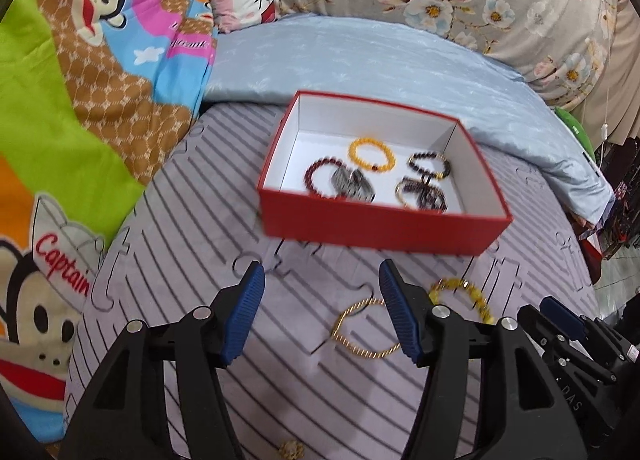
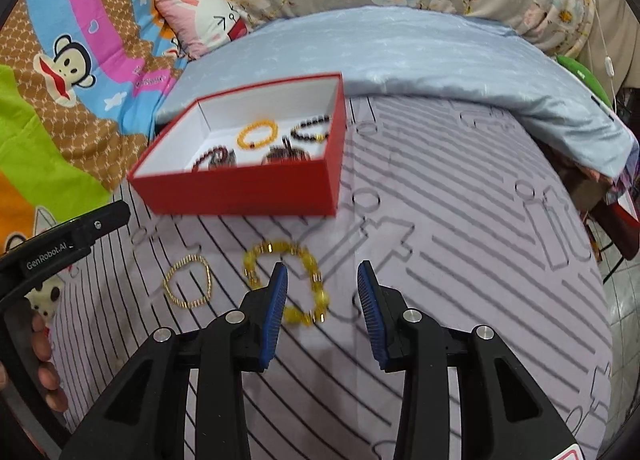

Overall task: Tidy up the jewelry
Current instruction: 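Withdraw both tools toward the gold chain and yellow bead bracelets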

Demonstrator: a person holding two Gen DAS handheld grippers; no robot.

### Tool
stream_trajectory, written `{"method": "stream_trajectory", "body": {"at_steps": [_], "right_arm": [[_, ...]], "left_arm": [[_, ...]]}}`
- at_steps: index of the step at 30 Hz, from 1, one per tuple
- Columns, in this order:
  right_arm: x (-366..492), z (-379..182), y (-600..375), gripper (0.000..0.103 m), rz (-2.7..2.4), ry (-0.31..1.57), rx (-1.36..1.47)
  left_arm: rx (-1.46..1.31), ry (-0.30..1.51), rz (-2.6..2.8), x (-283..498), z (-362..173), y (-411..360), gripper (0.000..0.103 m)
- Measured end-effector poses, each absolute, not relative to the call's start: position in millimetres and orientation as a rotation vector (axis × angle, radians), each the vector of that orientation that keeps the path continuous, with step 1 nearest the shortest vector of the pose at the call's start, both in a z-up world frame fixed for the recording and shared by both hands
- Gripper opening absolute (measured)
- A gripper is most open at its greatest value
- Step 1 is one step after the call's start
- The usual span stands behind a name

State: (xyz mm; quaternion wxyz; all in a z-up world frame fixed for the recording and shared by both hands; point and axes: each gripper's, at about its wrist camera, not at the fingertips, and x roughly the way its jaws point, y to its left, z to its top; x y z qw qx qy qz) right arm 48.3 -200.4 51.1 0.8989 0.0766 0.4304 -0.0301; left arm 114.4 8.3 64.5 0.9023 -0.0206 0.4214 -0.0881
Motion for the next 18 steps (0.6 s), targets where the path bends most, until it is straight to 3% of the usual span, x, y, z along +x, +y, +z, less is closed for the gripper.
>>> {"method": "stream_trajectory", "body": {"at_steps": [18], "right_arm": [[43,27,-190,0.036,-0.041,0.95,0.151]], "left_arm": [[-0.008,0.978,-0.166,109,13,-3,0.056]]}}
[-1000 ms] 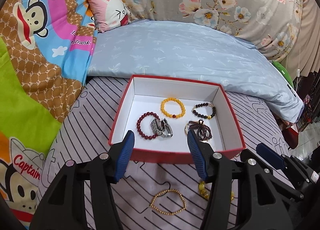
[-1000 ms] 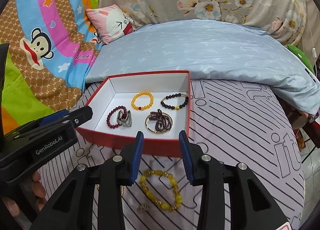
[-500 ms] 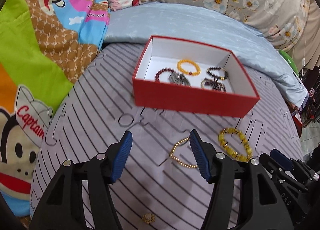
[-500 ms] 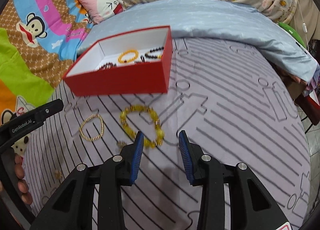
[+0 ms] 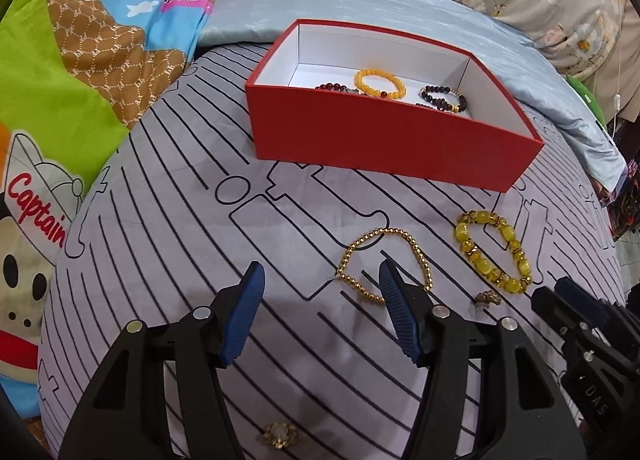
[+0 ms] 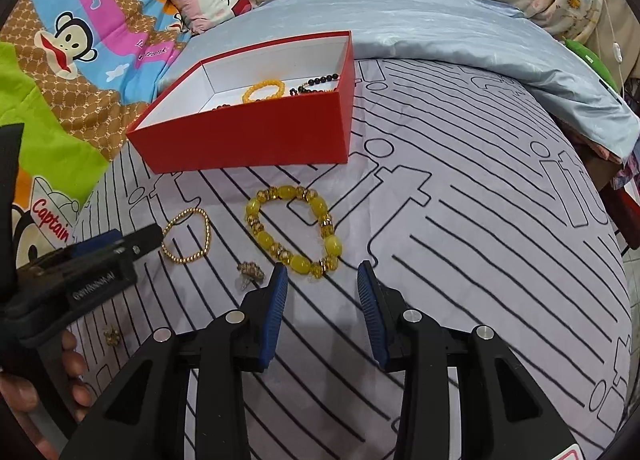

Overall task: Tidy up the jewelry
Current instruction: 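Grasp the gold bead chain bracelet with the left tool while the right tool grasps the yellow bead bracelet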

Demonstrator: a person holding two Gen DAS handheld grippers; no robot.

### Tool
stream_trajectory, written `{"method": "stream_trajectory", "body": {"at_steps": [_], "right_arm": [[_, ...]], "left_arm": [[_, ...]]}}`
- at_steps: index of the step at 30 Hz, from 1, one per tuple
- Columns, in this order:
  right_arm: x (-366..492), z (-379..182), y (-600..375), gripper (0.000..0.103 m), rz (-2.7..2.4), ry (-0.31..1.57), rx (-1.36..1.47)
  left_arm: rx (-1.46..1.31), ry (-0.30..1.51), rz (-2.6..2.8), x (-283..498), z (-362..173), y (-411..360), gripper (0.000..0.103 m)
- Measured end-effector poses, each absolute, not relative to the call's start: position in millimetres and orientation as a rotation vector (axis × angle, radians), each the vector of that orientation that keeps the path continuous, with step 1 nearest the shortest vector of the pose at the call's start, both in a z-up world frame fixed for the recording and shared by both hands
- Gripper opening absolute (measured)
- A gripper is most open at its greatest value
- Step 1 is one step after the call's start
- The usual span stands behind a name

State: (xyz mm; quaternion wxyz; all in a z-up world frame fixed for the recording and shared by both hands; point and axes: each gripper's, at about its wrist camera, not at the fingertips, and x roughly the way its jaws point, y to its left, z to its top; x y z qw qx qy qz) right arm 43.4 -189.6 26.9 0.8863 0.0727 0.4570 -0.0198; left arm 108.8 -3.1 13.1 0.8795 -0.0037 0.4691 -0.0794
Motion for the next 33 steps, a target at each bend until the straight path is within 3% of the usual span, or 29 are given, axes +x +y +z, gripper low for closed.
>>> {"method": "stream_trajectory", "body": {"at_steps": [8,11,15,19,33], "right_arm": [[73,17,-188,0.036,-0.052,0.96,0.119],[81,13,-188,0.036,-0.053,0.969,0.114],[87,8,-186,0.027,-0.058,0.966,0.102],[88,8,-185,0.009,-0.067,0.966,0.085],[61,43,-196,0.009,-0.054,0.904,0.184]], "left_arm": [[0.049,0.979,-0.148,118,0,-12,0.053],[0.049,0.97,-0.146,120,0,-12,0.042],[0.066,0.959,-0.162,120,1,-16,0.024],[0.065,0.962,-0.195,119,2,-20,0.004],[-0.041,0.947,-0.268,99,34,-12,0.003]]}}
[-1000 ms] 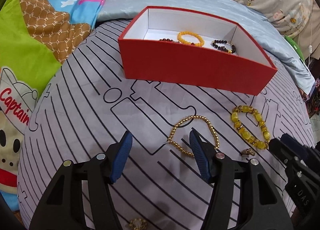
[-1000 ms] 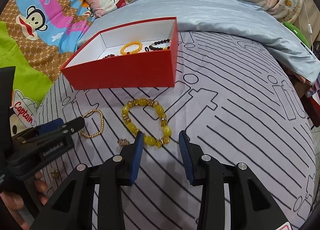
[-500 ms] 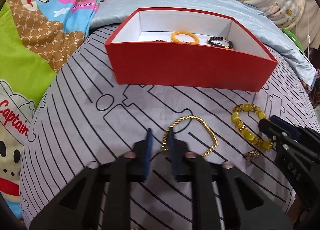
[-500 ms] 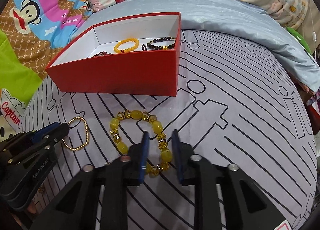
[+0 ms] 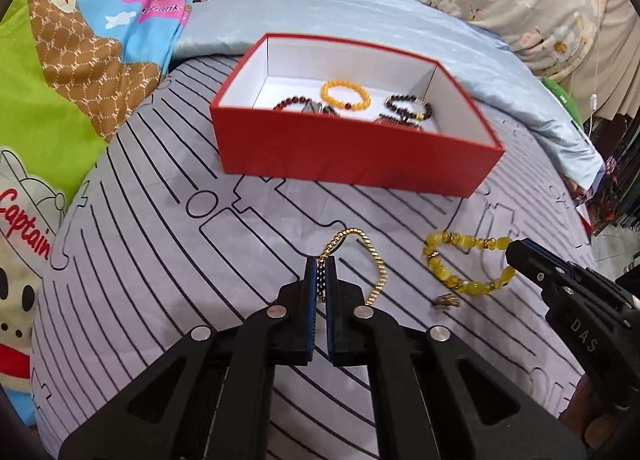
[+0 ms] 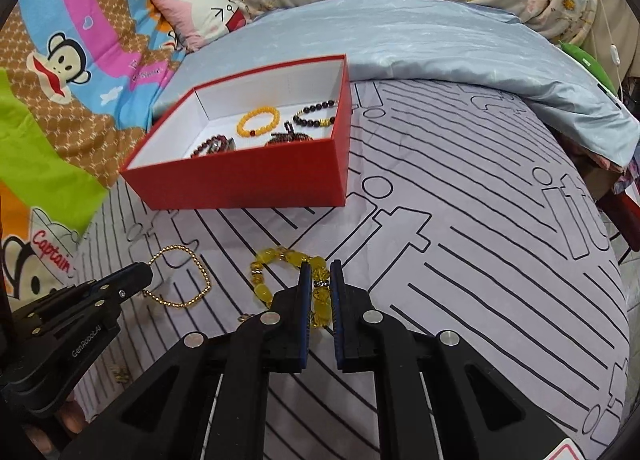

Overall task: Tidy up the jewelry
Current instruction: 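Grasp the gold bead chain bracelet with the left tool while the right tool grasps the yellow bead bracelet, then carry both bracelets with both tools into the red box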

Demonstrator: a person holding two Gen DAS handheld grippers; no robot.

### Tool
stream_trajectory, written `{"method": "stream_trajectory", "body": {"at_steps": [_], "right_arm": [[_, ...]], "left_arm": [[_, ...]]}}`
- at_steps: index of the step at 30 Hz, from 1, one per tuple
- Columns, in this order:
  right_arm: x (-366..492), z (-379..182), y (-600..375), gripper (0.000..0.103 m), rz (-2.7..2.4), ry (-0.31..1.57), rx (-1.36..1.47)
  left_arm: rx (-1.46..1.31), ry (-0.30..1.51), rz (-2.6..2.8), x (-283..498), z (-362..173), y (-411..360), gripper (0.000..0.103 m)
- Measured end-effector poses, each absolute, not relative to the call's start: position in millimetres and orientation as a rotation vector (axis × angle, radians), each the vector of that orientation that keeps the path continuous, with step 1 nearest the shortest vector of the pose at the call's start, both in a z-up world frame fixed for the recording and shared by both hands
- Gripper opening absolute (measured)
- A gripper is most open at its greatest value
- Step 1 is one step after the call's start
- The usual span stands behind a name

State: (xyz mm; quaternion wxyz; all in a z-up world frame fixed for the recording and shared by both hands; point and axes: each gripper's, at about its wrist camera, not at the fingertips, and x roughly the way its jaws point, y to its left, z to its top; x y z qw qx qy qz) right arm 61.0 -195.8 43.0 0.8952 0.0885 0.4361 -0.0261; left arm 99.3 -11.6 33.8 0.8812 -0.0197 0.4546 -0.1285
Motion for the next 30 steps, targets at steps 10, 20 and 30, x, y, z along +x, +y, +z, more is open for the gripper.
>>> {"method": "stream_trajectory", "body": {"at_steps": [10,20,30], "right_arm": [[39,84,-195,0.009,-0.046,0.821,0.189],[31,117,-192,0.009,-0.026,0.756,0.183],[57,141,-188,0.009,0.006,0.713,0.168]], "left_arm": [[-0.047,0.883,-0.289,80,73,-13,0.003],[-0.055,0.83,-0.308,74,105,-11,0.003],[-0.048,0.764,-0.309,99,134,-9,0.003]]}}
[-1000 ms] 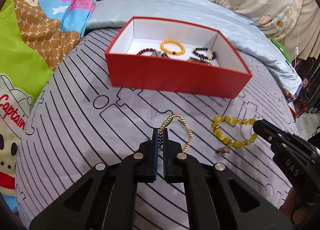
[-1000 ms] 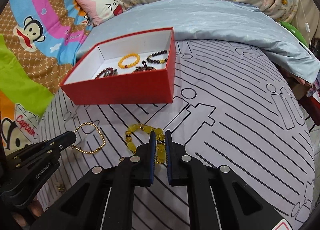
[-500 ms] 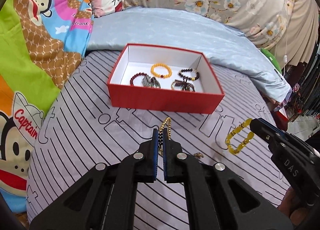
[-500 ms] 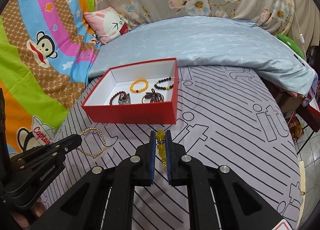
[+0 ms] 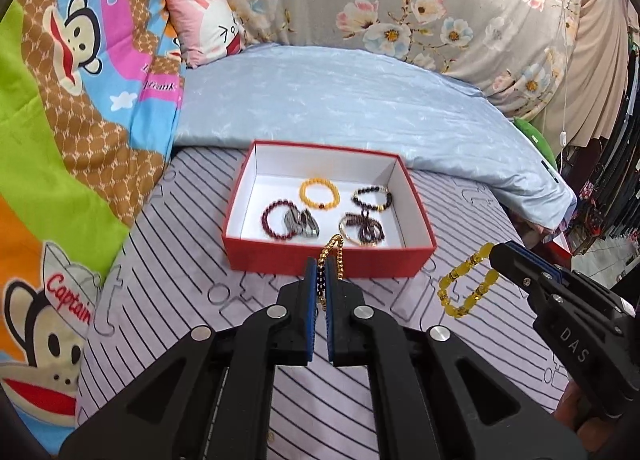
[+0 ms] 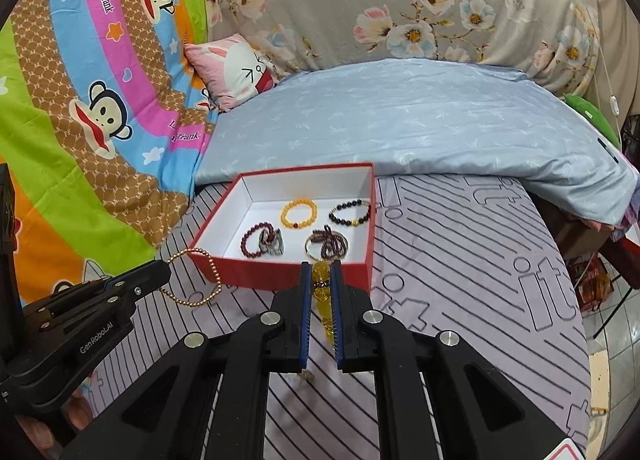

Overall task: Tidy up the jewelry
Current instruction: 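Carry both bracelets with both tools into the red box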

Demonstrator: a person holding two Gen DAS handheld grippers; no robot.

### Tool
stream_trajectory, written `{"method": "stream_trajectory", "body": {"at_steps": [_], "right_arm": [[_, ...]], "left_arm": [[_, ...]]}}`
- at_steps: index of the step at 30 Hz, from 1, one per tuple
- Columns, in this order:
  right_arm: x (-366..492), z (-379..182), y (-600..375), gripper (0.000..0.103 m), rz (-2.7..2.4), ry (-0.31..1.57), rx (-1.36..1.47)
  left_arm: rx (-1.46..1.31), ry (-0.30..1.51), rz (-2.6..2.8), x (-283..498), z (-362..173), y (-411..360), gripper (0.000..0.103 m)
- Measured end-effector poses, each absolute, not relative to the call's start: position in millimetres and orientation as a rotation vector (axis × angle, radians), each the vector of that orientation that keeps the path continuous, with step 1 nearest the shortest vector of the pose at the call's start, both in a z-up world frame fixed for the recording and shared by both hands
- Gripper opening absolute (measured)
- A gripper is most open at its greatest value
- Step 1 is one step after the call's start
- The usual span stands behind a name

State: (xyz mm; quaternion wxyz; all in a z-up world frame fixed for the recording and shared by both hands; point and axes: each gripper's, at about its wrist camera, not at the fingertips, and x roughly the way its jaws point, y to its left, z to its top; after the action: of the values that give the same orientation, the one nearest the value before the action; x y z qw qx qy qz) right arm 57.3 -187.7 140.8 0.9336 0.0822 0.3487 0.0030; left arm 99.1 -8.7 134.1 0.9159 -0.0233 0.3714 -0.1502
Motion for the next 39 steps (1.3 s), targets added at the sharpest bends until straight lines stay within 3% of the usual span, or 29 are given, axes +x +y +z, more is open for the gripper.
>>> {"method": "stream_trajectory", "body": {"at_steps": [10,21,36,39], "right_arm": [[118,155,-178,0.009,0.037,0.681,0.14],[189,129,-178,0.009,0.042,0.723,0.143],[213,97,-175,0.009,0.043,0.779,0.137],[213,94,-170,0.013,0.04,0.771,0.115]], "left_arm": [[-0.037,0.727,-0.295,157,146,-18,0.003],[-0.018,0.786,-0.256,225,110,-31,0.003],[-0.017,0.84,-0.244,247,81,-37,0.004],[-0.026,0.839,-0.222,248,79,-34,0.009]]}}
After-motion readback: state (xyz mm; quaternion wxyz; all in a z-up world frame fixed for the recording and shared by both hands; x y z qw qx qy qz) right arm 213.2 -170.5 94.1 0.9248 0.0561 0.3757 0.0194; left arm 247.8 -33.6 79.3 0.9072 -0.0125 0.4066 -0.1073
